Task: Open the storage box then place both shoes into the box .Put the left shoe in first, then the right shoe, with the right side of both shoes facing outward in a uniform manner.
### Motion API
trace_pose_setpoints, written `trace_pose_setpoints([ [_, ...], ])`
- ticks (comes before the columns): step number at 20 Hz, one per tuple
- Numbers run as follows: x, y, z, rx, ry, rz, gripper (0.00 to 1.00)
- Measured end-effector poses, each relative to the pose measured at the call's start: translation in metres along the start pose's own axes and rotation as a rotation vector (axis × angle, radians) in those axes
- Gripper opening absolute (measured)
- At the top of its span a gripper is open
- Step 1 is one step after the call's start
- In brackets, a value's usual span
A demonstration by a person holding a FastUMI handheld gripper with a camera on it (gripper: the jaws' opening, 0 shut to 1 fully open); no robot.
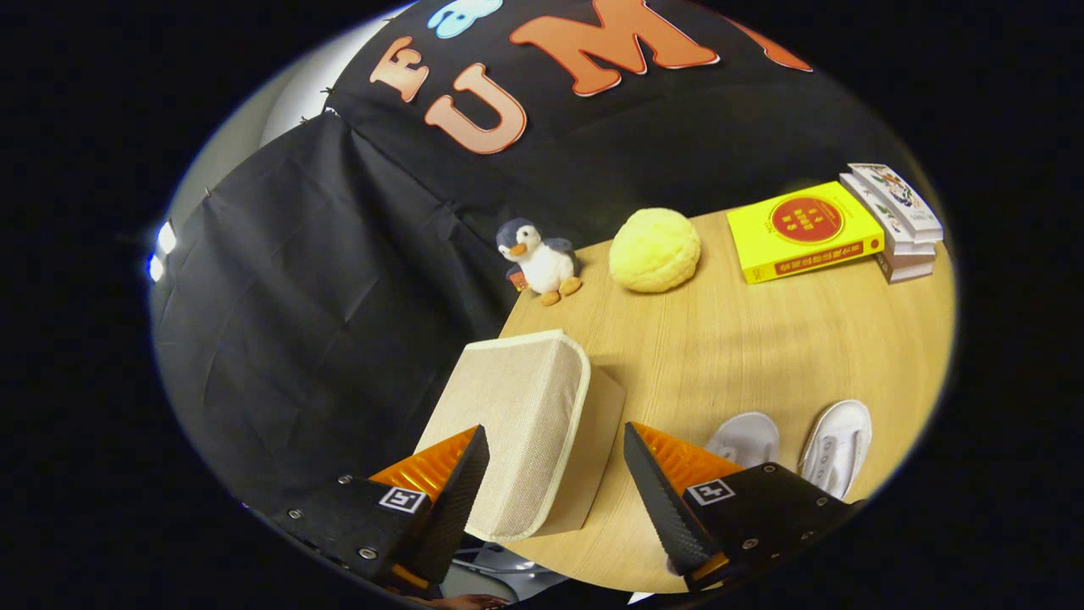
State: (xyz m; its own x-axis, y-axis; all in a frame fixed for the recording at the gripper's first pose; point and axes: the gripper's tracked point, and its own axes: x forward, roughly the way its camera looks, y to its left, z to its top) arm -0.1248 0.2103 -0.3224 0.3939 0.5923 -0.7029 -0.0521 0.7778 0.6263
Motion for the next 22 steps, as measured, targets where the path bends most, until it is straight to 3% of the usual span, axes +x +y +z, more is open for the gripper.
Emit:
trace_pose_setpoints([
  [5,0.026,0.007,-0.031,0.092,0.111,0.081,0.96],
  [15,0.071,0.012,-0.056,0.228,0.16,0.188,0.96],
  [18,0.072,0.028,-0.062,0.327,0.191,0.266,0.96],
  [22,0.058,0.037,-0.053,0.322,0.174,0.3,0.95],
])
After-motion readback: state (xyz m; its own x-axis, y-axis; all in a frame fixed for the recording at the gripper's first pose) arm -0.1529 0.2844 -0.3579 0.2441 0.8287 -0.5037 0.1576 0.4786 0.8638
